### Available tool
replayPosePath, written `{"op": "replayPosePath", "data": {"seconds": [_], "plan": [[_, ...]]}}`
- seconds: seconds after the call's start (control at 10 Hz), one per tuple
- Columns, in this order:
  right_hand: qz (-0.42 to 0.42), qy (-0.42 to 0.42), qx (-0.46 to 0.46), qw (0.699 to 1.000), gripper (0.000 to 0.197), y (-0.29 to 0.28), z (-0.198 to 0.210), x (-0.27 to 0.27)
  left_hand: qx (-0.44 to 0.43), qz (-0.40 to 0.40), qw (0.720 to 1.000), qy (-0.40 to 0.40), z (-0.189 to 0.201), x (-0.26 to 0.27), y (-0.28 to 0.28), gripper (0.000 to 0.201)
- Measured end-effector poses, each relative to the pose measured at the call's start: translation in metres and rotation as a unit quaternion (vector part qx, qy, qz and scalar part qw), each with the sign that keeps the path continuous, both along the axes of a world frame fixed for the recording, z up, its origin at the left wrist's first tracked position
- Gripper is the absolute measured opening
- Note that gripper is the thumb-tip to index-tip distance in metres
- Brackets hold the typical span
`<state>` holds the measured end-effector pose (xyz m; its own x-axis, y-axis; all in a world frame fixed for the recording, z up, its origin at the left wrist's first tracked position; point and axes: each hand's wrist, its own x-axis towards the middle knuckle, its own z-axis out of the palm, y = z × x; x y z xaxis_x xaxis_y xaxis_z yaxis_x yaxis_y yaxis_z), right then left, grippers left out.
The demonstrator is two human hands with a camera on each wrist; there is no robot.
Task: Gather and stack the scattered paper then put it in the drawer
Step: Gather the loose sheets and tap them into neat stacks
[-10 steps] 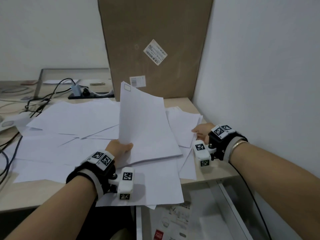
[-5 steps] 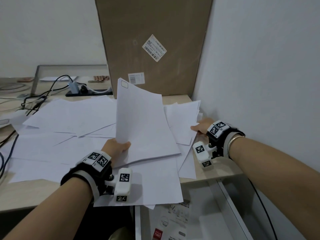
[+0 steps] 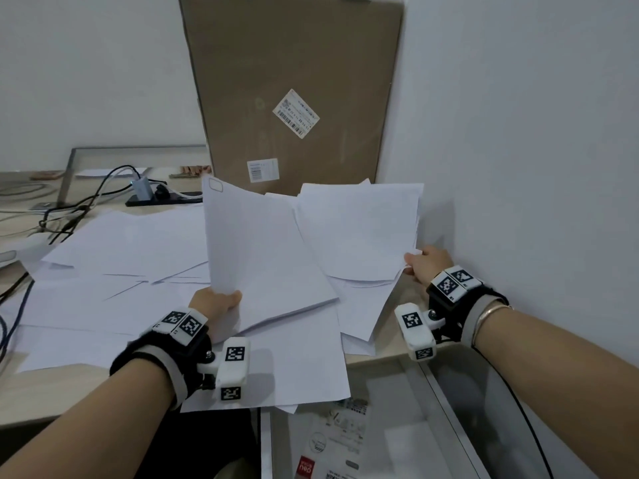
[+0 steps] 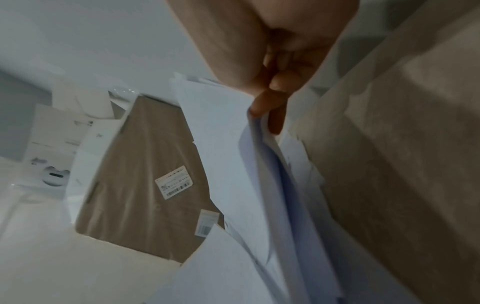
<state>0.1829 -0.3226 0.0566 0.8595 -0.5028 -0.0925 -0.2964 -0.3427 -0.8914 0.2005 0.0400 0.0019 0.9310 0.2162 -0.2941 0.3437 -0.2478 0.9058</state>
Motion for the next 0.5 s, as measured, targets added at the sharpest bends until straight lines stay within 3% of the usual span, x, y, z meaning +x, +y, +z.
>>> {"op": "replayPosePath", "data": {"seconds": [0.3, 0.4, 0.5], "plan": [[-0.128, -0.152, 0.127, 0.972, 0.013, 0.008, 0.043, -0.008, -0.012, 0.042, 0.999, 0.030, 0.009, -0.017, 0.011, 0.029], [-0.156, -0.178, 0.163, 0.958, 0.021, 0.008, 0.062, -0.015, 0.181, -0.018, 0.983, 0.029, 0.043, -0.050, -0.001, 0.031], [-0.163, -0.212, 0.215, 0.939, 0.013, 0.013, 0.079, -0.021, 0.172, 0.006, 0.985, -0.001, 0.053, -0.064, -0.001, 0.039]]}}
